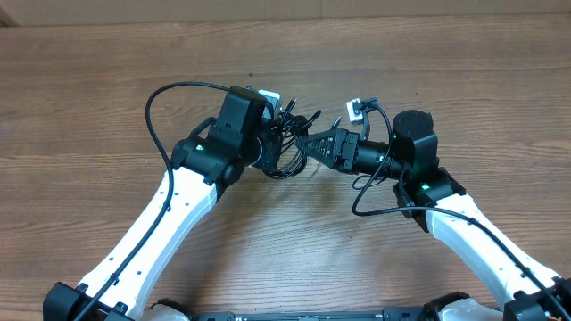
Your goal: Untangle cables
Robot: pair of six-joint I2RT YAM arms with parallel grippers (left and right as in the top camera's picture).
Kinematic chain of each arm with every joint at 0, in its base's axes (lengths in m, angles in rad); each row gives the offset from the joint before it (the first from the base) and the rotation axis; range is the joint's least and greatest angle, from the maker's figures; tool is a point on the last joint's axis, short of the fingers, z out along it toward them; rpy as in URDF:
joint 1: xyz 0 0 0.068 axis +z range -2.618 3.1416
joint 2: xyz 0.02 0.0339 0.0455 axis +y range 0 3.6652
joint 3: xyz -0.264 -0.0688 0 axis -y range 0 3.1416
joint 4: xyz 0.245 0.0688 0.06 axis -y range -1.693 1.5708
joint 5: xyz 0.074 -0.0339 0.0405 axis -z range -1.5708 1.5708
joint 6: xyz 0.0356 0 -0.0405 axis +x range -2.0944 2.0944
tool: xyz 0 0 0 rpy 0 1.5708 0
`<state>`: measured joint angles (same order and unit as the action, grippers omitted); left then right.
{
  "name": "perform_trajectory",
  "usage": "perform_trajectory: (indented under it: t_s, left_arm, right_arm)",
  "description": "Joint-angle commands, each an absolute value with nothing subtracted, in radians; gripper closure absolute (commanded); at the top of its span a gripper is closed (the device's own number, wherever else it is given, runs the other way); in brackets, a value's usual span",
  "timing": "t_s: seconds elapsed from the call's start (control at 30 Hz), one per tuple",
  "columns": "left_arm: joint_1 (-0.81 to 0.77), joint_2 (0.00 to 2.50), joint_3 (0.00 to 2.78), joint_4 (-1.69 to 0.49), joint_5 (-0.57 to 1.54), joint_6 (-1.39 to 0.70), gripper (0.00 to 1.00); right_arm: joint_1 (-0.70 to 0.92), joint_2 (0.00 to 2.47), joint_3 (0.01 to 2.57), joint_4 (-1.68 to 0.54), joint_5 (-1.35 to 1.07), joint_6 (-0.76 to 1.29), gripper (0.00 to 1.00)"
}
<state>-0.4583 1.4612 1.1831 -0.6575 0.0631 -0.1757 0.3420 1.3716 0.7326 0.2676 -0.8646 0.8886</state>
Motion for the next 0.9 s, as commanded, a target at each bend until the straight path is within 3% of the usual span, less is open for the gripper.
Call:
perform_trajectory:
  t_s: [0.0,0.57,0.87]
  left_arm:
    - [-0.466,1.453,1.200,-0.644,0.129,-0.154,0.96]
    - [-0.505,1.454,1.200,-0.601,0.155,-0.154,0.96]
    - [-0.529,1.454,1.200,-0.601,0.238,-0.154,0.96]
  right_arm:
    - [0.347,1.355,0.740,0.279,-0.831,0.943,0.23]
    - [0.348,1.355,0.740,0.287,-0.796,1.036,0.32]
    - [0.348,1.356,0.740,0.249,-0.648,0.997,0.34]
